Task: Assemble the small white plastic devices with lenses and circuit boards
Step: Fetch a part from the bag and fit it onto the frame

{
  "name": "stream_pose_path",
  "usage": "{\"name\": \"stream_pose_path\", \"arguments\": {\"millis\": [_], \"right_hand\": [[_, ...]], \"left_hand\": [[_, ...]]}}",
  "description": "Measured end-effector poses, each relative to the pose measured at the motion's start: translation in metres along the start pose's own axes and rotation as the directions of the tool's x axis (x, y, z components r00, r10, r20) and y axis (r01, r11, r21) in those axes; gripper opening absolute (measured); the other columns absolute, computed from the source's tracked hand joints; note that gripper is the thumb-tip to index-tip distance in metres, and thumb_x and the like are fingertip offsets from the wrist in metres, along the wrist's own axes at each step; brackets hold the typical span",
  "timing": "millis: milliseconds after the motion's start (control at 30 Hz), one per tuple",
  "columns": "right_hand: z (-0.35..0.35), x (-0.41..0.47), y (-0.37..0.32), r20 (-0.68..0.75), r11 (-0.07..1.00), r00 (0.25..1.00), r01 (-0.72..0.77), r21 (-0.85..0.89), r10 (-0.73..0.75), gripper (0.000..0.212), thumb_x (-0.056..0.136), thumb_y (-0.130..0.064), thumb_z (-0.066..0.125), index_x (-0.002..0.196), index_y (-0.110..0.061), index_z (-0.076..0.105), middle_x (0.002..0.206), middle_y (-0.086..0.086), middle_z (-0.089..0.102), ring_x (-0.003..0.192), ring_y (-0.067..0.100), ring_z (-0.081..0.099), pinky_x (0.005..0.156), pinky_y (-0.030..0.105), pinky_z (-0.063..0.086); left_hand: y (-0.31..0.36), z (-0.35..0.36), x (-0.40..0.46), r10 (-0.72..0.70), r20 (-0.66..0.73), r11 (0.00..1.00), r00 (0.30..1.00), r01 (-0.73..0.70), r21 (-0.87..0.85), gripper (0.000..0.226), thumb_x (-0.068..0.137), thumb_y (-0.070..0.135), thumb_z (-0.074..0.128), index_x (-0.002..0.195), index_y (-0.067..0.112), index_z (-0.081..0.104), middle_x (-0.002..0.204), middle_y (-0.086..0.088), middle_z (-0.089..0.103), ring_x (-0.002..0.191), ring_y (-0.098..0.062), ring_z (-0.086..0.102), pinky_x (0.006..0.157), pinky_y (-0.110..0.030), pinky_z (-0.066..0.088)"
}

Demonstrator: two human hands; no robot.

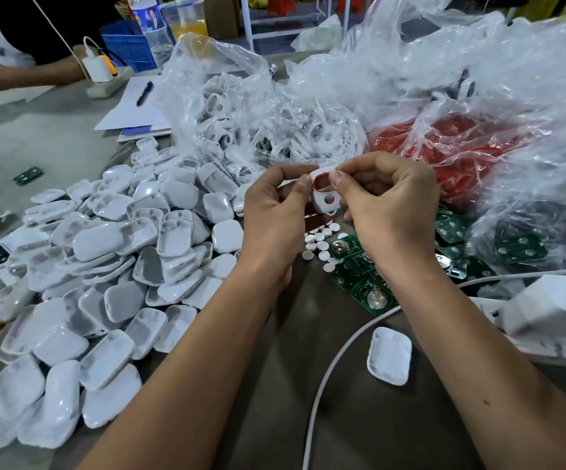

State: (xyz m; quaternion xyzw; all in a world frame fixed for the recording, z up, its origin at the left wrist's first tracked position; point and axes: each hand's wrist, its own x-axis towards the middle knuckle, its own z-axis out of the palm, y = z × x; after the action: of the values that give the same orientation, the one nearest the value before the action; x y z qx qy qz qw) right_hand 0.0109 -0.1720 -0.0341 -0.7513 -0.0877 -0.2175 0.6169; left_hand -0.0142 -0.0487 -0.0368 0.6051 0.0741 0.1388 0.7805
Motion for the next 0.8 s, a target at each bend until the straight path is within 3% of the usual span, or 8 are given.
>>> {"name": "stream_pose_path", "arguments": {"millis": [267, 433, 500, 667, 800], "right_hand": [[0.0004, -0.001, -0.0006, 0.021, 1.0, 1.0, 0.005, 0.015, -0.006, 0.011, 0.083, -0.015, 0.087, 0.08, -0.019, 0.078, 0.066, -0.006, 0.074, 0.054, 0.009, 0.07, 0.055, 0.028, 0.055], [0.0005, -0.0017, -0.0009, 0.025, 1.0, 1.0, 0.011, -0.002, -0.011, 0.011, 0.083, -0.014, 0.087, 0.08, -0.016, 0.077, 0.067, -0.004, 0.074, 0.057, 0.015, 0.072, 0.056, 0.035, 0.06], [0.0006, -0.0013, -0.0012, 0.032, 1.0, 0.999, 0.008, -0.014, -0.007, 0.01, 0.083, -0.013, 0.087, 0.08, -0.017, 0.078, 0.067, -0.003, 0.074, 0.058, 0.016, 0.072, 0.057, 0.036, 0.061], [0.0005, 0.0, -0.0011, 0.061, 1.0, 0.998, 0.009, -0.023, -0.008, 0.007, 0.085, -0.012, 0.085, 0.083, -0.016, 0.079, 0.069, -0.002, 0.075, 0.061, 0.017, 0.072, 0.061, 0.038, 0.062], [0.0004, -0.0003, -0.0013, 0.064, 0.999, 0.998, 0.017, -0.04, -0.014, 0.007, 0.085, -0.013, 0.085, 0.083, -0.016, 0.079, 0.07, -0.004, 0.074, 0.061, 0.013, 0.071, 0.06, 0.034, 0.062]], "left_hand": [[0.0019, -0.002, -0.0009, 0.034, 0.028, 0.999, 0.999, -0.033, -0.017, 0.018, 0.104, 0.004, 0.053, 0.1, 0.01, 0.07, 0.085, -0.011, 0.076, 0.072, -0.021, 0.073, 0.064, -0.032, 0.059], [0.0011, -0.0027, 0.0004, 0.086, 0.015, 0.991, 0.996, -0.087, 0.105, 0.017, 0.103, 0.002, 0.053, 0.102, 0.009, 0.069, 0.082, -0.014, 0.071, 0.074, -0.023, 0.067, 0.066, -0.032, 0.058], [0.001, -0.0034, 0.0017, 0.127, 0.009, 0.978, 0.992, -0.127, 0.166, 0.017, 0.102, 0.002, 0.053, 0.102, 0.008, 0.068, 0.085, -0.019, 0.072, 0.073, -0.027, 0.068, 0.068, -0.037, 0.06], [0.0013, -0.0057, 0.0036, 0.174, 0.008, 0.944, 0.985, -0.169, 0.284, 0.016, 0.1, 0.004, 0.055, 0.102, 0.011, 0.069, 0.085, -0.013, 0.075, 0.08, -0.035, 0.074, 0.081, -0.054, 0.061], [0.0014, -0.006, 0.0041, 0.173, 0.013, 0.936, 0.985, -0.168, 0.309, 0.016, 0.099, 0.004, 0.055, 0.1, 0.012, 0.069, 0.089, -0.013, 0.076, 0.086, -0.036, 0.073, 0.083, -0.058, 0.059]]}}
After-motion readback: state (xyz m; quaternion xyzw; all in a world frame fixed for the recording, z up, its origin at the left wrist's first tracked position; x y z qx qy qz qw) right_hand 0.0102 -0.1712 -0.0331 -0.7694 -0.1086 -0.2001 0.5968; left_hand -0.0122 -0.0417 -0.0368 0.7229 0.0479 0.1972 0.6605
